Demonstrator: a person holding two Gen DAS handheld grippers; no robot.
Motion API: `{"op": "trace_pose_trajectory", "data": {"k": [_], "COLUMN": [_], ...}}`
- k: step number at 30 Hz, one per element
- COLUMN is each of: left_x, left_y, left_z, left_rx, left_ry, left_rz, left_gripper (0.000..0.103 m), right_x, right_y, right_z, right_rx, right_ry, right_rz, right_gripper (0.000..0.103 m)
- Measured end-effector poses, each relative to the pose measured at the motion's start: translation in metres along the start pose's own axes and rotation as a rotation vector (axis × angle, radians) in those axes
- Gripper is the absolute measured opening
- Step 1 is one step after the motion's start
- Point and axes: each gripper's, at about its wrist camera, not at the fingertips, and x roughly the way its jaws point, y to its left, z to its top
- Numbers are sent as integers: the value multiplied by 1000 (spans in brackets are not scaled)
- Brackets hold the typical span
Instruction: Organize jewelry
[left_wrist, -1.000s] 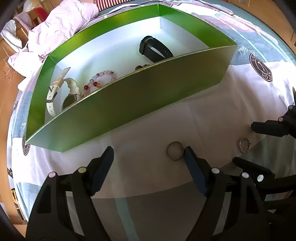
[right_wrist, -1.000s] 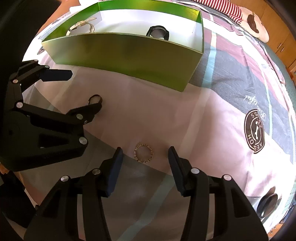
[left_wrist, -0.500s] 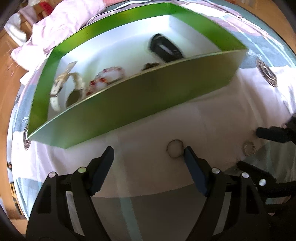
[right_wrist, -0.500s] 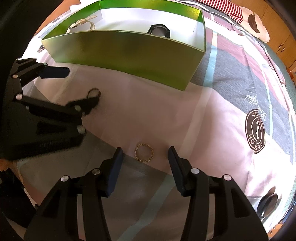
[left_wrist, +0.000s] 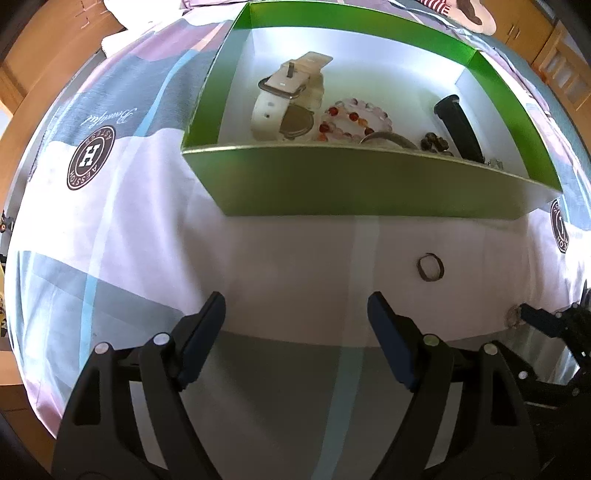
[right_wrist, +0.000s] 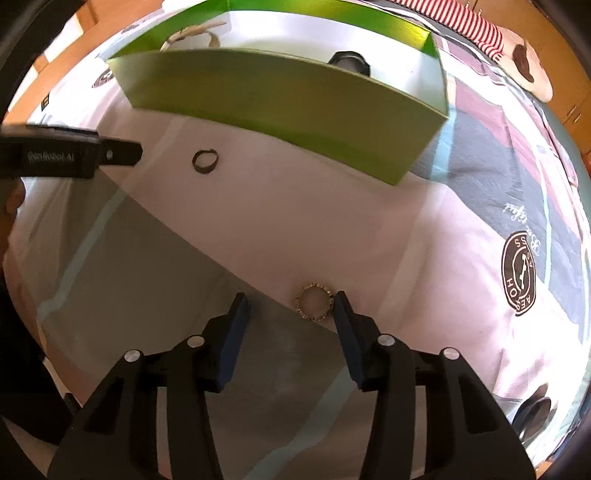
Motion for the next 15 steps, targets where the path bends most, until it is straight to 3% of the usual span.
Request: {"op": "trace_pose_trajectory", "data": {"k": [2,4,11,15], "left_x": [1,3,10,10], "left_y": [-4,-12,-41,-44], "left_z": [-1,-4,-15,-17], "left_rx": [13,40,137,150], "left_ry": [2,10,-4,-4], "left_rz": [-1,0,66,76], "left_gripper": [79,79,83,87], "right_x": [0,1,-2,-21], "right_y": [3,5,0,-2], "right_z": [0,2,6,2], "right_rx": [-2,-9,23,-30], "right_ry": [-9,-20,-114,-78], "right_rz": [17,12,11,35], "right_gripper": [28,24,25,36]}}
